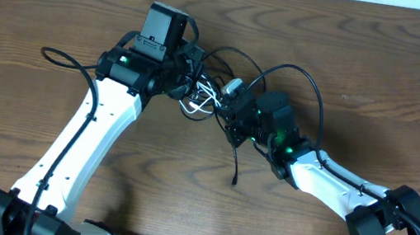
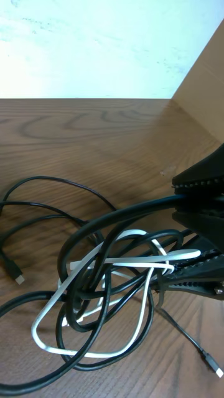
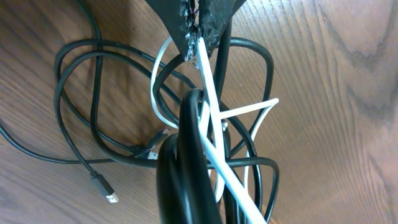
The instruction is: Untangle cables
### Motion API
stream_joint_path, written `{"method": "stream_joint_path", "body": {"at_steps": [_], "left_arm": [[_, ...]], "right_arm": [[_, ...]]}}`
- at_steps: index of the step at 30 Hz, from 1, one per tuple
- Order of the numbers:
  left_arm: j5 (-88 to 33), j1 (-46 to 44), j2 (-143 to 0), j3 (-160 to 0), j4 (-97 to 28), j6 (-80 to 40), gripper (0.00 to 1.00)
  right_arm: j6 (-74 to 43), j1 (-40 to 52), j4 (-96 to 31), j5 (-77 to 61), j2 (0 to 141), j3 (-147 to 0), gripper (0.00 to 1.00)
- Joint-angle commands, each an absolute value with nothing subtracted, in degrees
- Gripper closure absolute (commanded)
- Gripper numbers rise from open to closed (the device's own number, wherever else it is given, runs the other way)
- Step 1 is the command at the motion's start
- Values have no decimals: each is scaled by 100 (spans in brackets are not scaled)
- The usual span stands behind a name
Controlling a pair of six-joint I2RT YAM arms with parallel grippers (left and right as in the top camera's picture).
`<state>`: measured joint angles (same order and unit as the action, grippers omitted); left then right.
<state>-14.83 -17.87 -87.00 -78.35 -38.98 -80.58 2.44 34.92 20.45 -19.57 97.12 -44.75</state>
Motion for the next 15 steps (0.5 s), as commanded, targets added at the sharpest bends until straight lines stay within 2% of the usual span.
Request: {"method": "stream_joint_path", "body": {"at_steps": [1,8,15], "left_arm": [[-1146,-1798,-8641,-7887,-3894,-7957,93],[-386,-1791,-8641,-7887,-3898,-7950,92],[268,-1791,-8641,-7887,-3968,-7913,93]], "right_arm": [[34,3527,2082,-2038,9732,-4519,99],[-62,3487,2126,-2786,9417,-4519,99],[-60,3358,1927,-3059,8479,-4519,99]]}}
